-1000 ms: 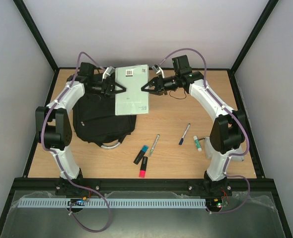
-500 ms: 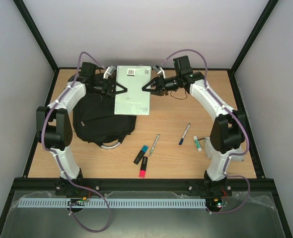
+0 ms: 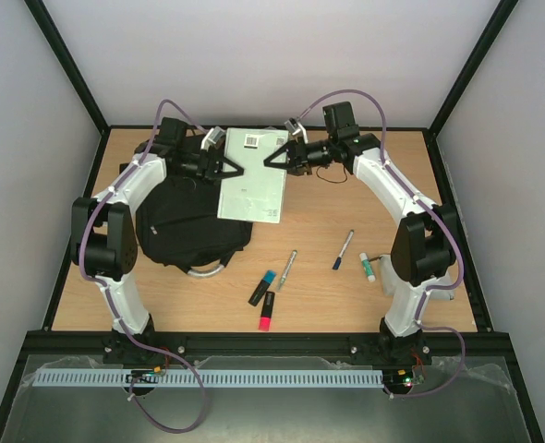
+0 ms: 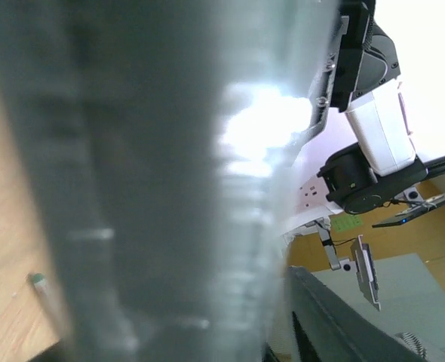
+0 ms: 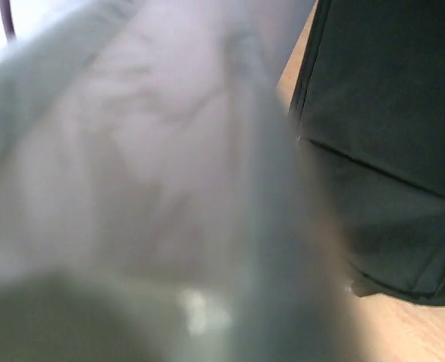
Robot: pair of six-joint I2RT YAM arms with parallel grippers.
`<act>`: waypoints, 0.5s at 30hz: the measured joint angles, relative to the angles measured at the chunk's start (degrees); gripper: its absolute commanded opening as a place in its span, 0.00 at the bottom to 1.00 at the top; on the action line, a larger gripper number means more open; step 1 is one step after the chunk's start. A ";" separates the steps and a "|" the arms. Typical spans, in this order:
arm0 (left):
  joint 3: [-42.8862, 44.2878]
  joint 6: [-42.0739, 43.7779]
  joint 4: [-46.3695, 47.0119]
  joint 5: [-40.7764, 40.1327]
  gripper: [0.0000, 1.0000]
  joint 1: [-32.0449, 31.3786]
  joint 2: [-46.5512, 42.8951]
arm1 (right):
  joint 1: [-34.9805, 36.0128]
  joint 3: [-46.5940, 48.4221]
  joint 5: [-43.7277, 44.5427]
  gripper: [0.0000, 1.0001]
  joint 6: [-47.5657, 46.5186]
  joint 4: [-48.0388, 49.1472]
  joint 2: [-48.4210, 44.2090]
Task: Pack the student bag
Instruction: Pick up the book from the center of the board.
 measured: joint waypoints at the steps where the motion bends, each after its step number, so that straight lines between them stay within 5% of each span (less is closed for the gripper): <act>1: 0.00 -0.22 0.22 0.00 0.51 0.00 0.00 | 0.00 0.00 0.00 0.21 -0.04 0.07 0.00; 15: -3.04 -2.80 1.84 -4.17 0.61 0.98 -0.11 | -1.27 -2.64 2.80 0.01 -0.46 -0.59 -0.02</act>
